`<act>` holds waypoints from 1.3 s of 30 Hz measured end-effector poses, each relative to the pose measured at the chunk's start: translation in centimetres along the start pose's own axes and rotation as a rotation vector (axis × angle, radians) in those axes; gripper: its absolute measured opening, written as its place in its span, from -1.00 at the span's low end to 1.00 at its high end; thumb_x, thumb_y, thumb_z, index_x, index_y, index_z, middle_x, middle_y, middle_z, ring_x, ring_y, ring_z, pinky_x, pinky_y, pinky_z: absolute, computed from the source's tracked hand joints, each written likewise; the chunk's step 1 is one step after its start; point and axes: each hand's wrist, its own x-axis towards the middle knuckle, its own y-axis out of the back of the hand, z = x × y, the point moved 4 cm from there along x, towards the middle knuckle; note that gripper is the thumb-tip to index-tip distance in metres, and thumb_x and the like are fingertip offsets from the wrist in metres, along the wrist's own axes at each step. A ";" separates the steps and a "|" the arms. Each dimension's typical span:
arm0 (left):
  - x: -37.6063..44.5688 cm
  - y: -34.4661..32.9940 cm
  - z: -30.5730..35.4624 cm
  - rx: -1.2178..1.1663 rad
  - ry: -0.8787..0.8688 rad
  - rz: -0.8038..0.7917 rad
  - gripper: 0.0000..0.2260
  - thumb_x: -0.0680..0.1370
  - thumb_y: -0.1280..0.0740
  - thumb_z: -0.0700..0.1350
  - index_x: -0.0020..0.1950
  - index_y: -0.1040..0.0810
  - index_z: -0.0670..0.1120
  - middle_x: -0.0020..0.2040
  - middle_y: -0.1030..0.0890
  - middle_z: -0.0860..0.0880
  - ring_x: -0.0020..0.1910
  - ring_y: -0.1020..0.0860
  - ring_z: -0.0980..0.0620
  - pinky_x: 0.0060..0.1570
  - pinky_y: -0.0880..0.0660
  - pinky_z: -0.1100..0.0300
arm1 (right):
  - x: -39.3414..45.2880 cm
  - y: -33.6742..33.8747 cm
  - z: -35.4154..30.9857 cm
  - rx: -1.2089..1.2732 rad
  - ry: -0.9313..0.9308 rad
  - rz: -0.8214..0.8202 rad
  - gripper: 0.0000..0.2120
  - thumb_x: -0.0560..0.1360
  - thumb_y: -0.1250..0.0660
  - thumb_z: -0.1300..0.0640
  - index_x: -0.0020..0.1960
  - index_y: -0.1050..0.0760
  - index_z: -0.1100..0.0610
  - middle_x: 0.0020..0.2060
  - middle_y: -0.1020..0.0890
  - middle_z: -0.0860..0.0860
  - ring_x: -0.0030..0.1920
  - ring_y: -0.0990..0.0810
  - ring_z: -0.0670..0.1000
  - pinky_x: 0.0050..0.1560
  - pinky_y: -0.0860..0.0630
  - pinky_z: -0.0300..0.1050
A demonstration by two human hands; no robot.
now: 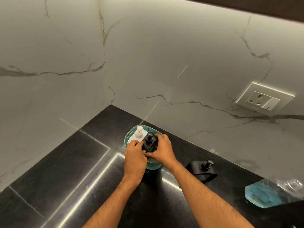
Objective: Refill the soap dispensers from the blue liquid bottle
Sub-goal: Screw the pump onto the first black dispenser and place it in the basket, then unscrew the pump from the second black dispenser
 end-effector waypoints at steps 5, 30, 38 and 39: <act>-0.3 0.5 0.4 -0.031 0.036 0.013 -0.76 0.55 -0.45 -0.29 0.20 -0.64 -0.14 0.11 -0.59 0.02 0.15 -0.54 0.02 0.22 -0.58 0.05 | -0.3 0.3 -0.7 -0.034 0.005 -0.060 -0.04 0.24 -0.68 -0.11 0.49 -0.29 0.09 0.34 -0.34 -0.02 0.34 -0.41 -0.03 0.37 -0.37 -0.21; -6.4 -13.1 10.3 0.006 -0.135 -0.609 -0.13 0.39 -0.64 0.06 0.59 -0.32 -0.10 0.51 -0.44 -0.05 0.51 -0.41 -0.04 0.47 -0.33 0.13 | -14.7 15.9 17.4 0.385 -0.234 0.234 -0.15 0.31 -0.59 0.45 0.53 -0.37 0.19 0.41 -0.52 0.07 0.40 -0.51 0.06 0.34 -0.55 0.00; -5.8 -14.9 10.6 -0.006 -0.159 -0.614 -0.49 0.41 -0.60 -0.04 0.31 -0.54 -0.03 0.19 -0.60 0.03 0.20 -0.58 0.01 0.18 -0.49 0.15 | -13.0 13.4 17.2 0.270 -0.194 0.183 -0.28 0.35 -0.57 0.37 0.47 -0.46 0.15 0.34 -0.58 0.06 0.36 -0.55 0.03 0.43 -0.48 0.00; -5.8 -14.9 10.6 -0.013 -0.158 -0.608 -0.53 0.42 -0.60 -0.06 0.28 -0.55 -0.03 0.17 -0.60 0.04 0.17 -0.59 0.01 0.16 -0.50 0.14 | -13.0 13.5 17.2 0.260 -0.193 0.193 -0.31 0.34 -0.56 0.38 0.44 -0.49 0.14 0.30 -0.60 0.05 0.34 -0.57 0.03 0.41 -0.50 0.01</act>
